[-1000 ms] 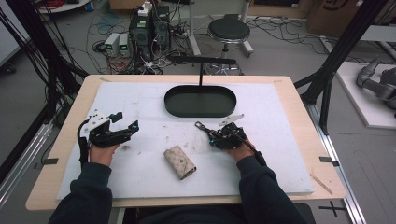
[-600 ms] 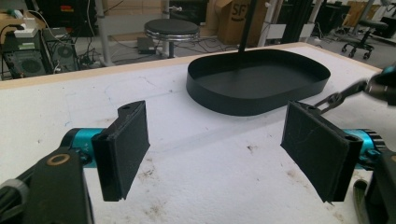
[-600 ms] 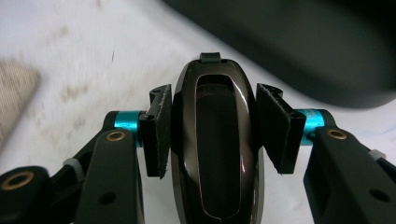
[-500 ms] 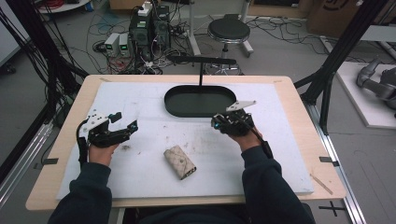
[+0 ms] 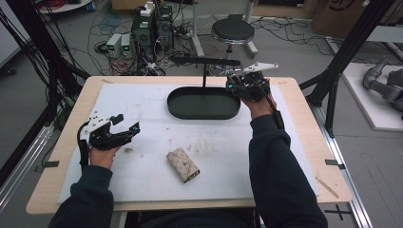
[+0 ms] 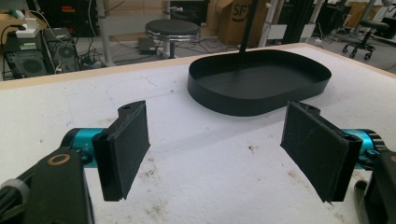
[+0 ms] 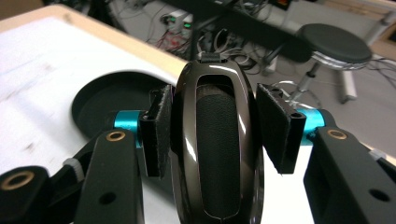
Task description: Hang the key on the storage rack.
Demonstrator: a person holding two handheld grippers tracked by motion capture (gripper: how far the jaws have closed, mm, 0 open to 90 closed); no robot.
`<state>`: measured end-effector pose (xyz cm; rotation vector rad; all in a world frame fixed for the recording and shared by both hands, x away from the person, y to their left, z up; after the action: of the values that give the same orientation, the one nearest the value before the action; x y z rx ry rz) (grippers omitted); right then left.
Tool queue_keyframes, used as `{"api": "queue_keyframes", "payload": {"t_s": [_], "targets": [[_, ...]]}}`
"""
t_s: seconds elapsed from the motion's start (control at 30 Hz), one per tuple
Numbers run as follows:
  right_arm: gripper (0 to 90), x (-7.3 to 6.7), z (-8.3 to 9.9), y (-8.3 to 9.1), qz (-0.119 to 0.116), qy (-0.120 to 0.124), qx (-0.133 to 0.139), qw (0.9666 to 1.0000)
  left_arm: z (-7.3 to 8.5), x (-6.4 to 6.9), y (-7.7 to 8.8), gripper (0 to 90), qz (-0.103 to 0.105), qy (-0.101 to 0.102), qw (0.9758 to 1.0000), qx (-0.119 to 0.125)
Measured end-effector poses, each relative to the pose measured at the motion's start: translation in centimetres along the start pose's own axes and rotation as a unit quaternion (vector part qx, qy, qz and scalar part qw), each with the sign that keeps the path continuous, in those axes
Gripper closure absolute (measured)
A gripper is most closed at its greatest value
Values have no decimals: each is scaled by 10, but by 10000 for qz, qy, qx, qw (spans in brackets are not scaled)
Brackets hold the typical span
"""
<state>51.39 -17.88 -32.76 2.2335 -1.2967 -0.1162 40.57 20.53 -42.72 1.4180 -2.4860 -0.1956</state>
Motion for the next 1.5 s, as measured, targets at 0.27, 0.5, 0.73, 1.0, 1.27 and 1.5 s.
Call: {"api": "queue_keyframes", "payload": {"t_s": [0.27,0.5,0.73,1.0,1.27,1.5], "targets": [[499,25,-18,-8,265,-336,104,9990,1,0,0,230,-18,-10,10000,-8],[498,36,-27,-16,362,-386,98,9985,1,-1,0,230,-13,3,10000,-10],[498,39,-35,-18,426,-446,134,9980,1,-1,0,230,-11,-7,10000,-30],[497,54,-11,-29,782,-324,-284,9960,1,-1,1,231,-34,11,10000,-18],[497,52,25,-43,605,-278,-833,9943,1,-1,1,231,-31,5,10000,-27],[496,37,35,-67,352,-449,-951,9938,1,-1,1,231,-29,21,10000,-22]]}}
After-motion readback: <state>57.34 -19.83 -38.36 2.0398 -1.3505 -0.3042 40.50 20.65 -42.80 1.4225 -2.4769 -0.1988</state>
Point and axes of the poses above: each handheld gripper's, and its own axes: y roughly backward along the jaws, z roughly out of its underside, x roughly to its right, the point moved 8 cm from there along -y, roughly forward along the jaws, and after that the axes turned 4 degrees about y, right-handed, at the moved point
